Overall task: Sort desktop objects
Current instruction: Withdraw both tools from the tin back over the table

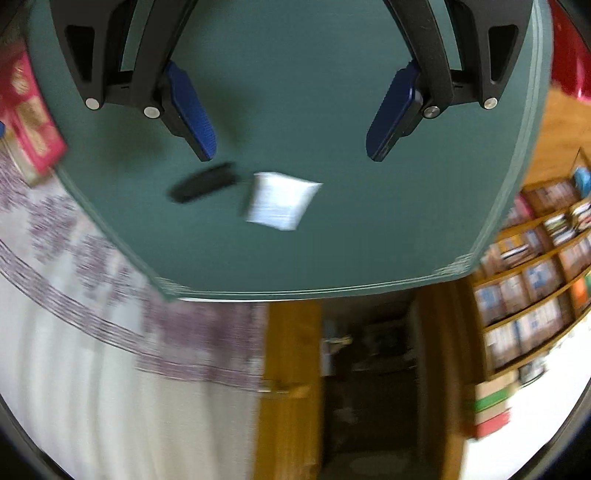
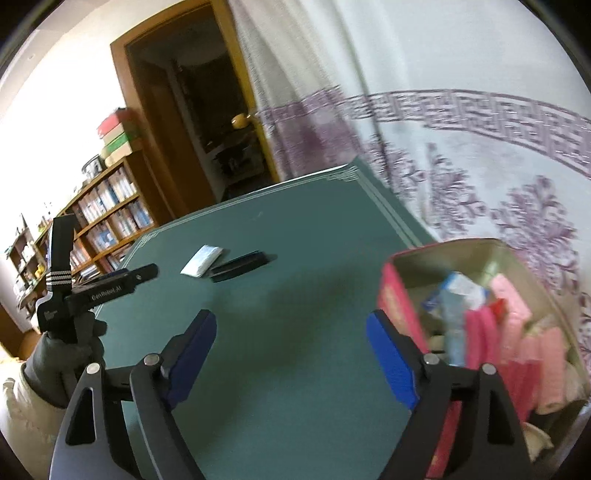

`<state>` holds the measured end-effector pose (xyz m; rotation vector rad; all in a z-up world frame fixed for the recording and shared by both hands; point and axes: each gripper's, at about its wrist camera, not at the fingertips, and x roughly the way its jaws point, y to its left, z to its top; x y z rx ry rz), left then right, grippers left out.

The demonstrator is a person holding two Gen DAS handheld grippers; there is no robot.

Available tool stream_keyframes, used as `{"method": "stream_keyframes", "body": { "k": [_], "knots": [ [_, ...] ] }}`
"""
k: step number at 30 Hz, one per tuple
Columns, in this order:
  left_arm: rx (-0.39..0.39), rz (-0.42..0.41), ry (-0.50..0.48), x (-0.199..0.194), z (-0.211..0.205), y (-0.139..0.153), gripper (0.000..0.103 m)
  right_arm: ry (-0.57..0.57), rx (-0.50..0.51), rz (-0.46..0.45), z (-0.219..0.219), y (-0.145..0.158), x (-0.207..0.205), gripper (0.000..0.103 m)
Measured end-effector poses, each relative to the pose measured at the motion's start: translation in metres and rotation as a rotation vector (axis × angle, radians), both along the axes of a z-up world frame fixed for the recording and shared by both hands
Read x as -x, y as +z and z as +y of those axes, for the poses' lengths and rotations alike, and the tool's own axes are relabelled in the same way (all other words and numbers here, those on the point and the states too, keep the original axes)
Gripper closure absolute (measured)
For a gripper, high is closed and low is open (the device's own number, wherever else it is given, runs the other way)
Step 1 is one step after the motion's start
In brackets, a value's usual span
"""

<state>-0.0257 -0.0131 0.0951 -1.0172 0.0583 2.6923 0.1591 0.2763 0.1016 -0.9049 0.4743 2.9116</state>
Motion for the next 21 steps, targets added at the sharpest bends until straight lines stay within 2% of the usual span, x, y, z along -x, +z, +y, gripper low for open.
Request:
{"method": "stream_keyframes", "body": {
  "k": [4,10,14,21],
  "knots": [
    [0.023,0.001,0.071,0.012,-0.043,-0.008,0.018,0.031,-0.006,-0.015,-0.016,-0.002,0.020,0.016],
    [0.079,0.064,0.168,0.014,-0.112,0.008,0.018,0.053,-0.021,-0.028,-0.032,-0.001,0.039,0.016],
    [0.254,0.145,0.259,-0.004,-0.168,0.026,0.018,0.069,-0.026,-0.041,-0.039,-0.002,0.049,0.016],
    [0.425,0.170,0.458,-0.049,-0.283,0.062,0.018,0.103,-0.015,-0.054,-0.053,-0.007,0.062,0.016]
  ]
}}
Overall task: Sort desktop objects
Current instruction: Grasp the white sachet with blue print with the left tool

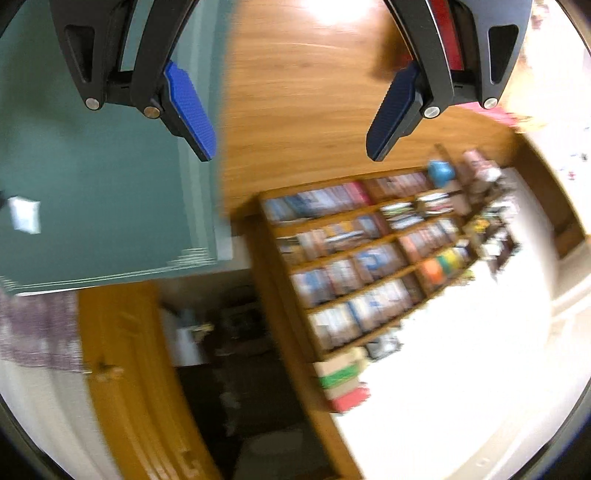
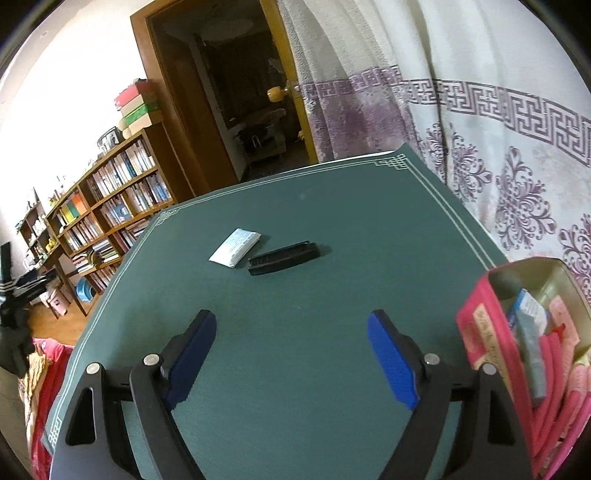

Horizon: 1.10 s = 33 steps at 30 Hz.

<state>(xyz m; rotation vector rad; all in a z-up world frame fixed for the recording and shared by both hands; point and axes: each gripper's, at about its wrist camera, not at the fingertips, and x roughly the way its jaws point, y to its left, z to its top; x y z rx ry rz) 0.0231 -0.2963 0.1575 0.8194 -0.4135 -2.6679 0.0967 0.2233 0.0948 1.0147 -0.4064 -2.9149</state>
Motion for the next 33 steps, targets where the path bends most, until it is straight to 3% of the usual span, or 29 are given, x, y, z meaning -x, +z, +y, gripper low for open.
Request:
{"method": "stream_keyframes", "body": {
  "k": [2,5,6,8,12,18,23,28,33],
  "knots": [
    [0.035,0.031,0.075,-0.013,-0.030,0.019,0.018,0.017,-0.002,-0.003,-0.007,-0.001,0.005,0.016],
    [-0.071,0.100,0.124,-0.025,-0.058,0.048,0.018,0.037,-0.003,-0.002,-0.016,0.000,0.014,0.016],
    [-0.137,0.120,0.104,-0.025,-0.061,0.056,0.018,0.040,-0.001,-0.002,-0.018,0.000,0.017,0.016],
    [-0.184,0.129,0.064,-0.022,-0.055,0.060,0.018,0.047,0.004,0.003,-0.024,0.002,0.025,0.016],
    [-0.210,0.078,-0.093,0.007,0.001,0.046,0.018,0.044,-0.020,0.012,-0.029,0.004,0.039,0.016],
    [-0.296,-0.046,-0.325,0.078,0.117,0.001,0.018,-0.001,-0.009,-0.026,-0.019,-0.007,0.072,0.016],
    [-0.334,-0.145,-0.416,0.119,0.202,-0.042,0.018,-0.023,0.004,-0.061,-0.007,-0.022,0.088,0.016],
    [-0.342,-0.203,-0.483,0.150,0.259,-0.077,0.018,-0.046,0.024,-0.080,0.005,-0.032,0.101,0.016],
    [-0.335,-0.237,-0.528,0.164,0.300,-0.092,0.018,-0.057,0.038,-0.088,0.013,-0.039,0.110,0.016]
  ]
}}
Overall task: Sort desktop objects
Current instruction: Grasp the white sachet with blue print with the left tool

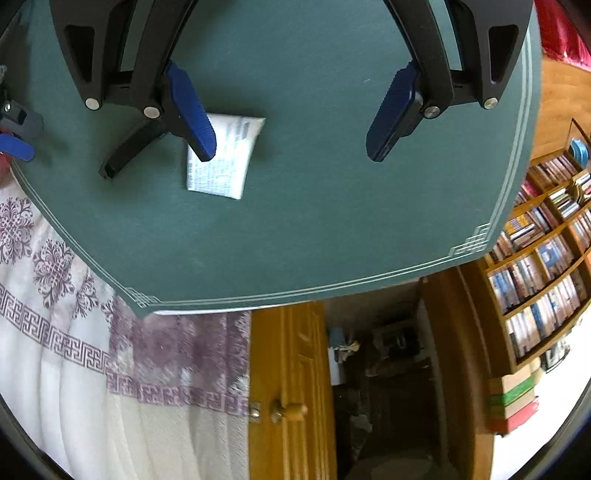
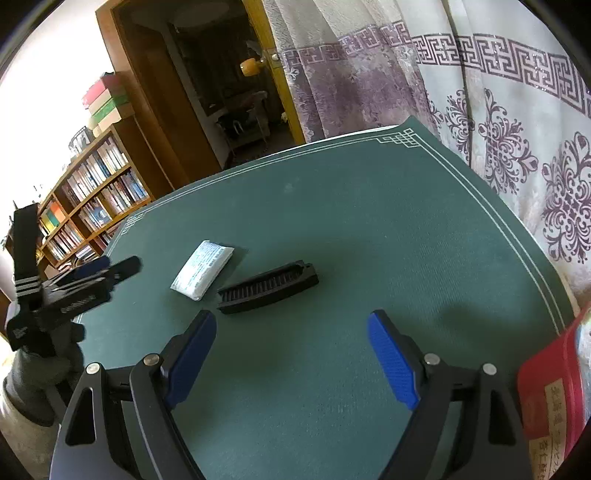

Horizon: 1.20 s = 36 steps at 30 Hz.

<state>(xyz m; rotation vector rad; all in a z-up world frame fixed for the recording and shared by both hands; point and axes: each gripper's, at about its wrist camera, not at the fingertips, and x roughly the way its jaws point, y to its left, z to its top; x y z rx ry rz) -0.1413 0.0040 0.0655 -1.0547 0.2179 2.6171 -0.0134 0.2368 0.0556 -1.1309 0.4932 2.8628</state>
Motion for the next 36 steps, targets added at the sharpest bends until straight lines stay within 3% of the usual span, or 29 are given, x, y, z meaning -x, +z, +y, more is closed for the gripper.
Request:
{"method": "stream_keyframes", "body": {
  "k": [23,36],
  "knots": [
    [0.025,-0.063,-0.032,0.027,0.034,-0.036,0.018,-0.001,0.020,-0.035,0.003,-0.022,0.010,0.016],
    [-0.043,-0.103,-0.046,0.038,0.042,-0.046,0.018,-0.003,0.011,-0.057,0.000,-0.032,0.014,0.016]
  ]
}}
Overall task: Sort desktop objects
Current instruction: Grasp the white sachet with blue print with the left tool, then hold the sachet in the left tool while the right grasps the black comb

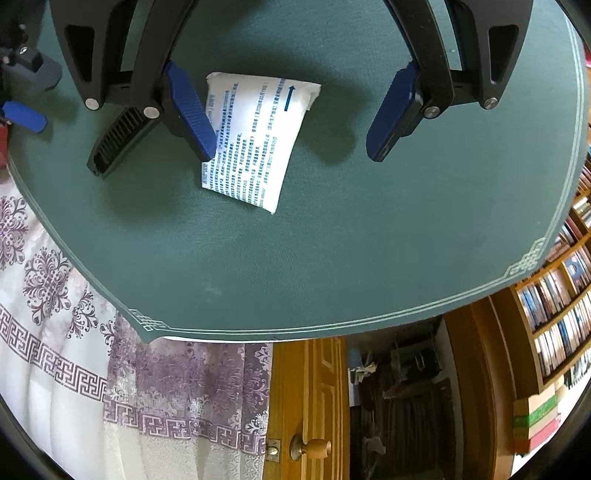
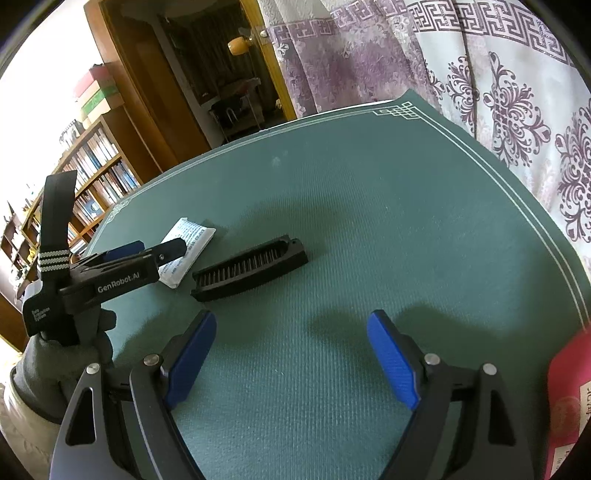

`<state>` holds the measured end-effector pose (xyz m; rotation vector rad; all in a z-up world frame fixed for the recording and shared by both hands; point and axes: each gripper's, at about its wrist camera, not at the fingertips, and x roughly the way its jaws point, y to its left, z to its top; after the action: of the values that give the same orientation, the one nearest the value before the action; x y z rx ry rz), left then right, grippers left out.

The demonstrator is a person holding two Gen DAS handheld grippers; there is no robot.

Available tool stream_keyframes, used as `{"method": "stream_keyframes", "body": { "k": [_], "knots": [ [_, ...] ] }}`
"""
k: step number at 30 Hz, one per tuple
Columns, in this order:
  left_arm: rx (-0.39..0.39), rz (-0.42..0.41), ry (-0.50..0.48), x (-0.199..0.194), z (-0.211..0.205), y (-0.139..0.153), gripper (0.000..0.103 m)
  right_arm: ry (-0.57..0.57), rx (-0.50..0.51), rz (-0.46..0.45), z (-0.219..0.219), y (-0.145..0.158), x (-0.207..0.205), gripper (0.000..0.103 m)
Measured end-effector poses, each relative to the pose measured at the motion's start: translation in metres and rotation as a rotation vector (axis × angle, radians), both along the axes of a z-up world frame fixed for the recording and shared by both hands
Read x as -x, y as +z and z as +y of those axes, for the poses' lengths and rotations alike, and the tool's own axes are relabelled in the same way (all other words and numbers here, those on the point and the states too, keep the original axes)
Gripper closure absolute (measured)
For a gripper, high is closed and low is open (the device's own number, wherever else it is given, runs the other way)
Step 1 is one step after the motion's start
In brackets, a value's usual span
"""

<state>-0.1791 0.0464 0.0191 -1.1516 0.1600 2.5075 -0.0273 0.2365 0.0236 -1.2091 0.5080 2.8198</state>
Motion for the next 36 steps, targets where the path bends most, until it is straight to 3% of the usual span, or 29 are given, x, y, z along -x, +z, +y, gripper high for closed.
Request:
{"method": "stream_keyframes", "body": {
  "k": [3,9,11,13,23,29,34,36],
  "knots": [
    [-0.006,-0.022,-0.031,0.000,0.007,-0.004,0.018,-0.001,-0.006,-0.005,-0.001,-0.001,0.000,0.016],
    [0.069,-0.017,-0.039,0.005,0.022,-0.009,0.018,-0.001,-0.008,-0.015,-0.002,-0.006,0.002,0.016],
    [0.064,-0.013,-0.042,0.007,0.023,-0.009,0.027,0.002,-0.010,-0.016,-0.003,-0.007,0.003,0.016],
    [0.052,0.003,-0.045,0.006,0.023,-0.007,0.054,0.005,-0.015,-0.016,-0.004,-0.006,0.004,0.016],
    [-0.018,-0.026,-0.005,-0.013,-0.014,-0.002,0.054,0.043,-0.046,0.007,-0.018,0.001,0.025,0.016],
    [-0.066,-0.035,0.031,-0.029,-0.045,-0.004,0.054,0.118,-0.135,-0.035,-0.042,-0.009,0.057,0.016],
    [-0.051,-0.020,0.031,-0.035,-0.046,-0.006,0.054,0.162,-0.190,-0.058,-0.049,-0.018,0.073,0.002],
    [-0.042,-0.016,0.031,-0.035,-0.046,-0.007,0.054,0.176,-0.215,-0.063,-0.052,-0.019,0.078,0.001]
  ]
}}
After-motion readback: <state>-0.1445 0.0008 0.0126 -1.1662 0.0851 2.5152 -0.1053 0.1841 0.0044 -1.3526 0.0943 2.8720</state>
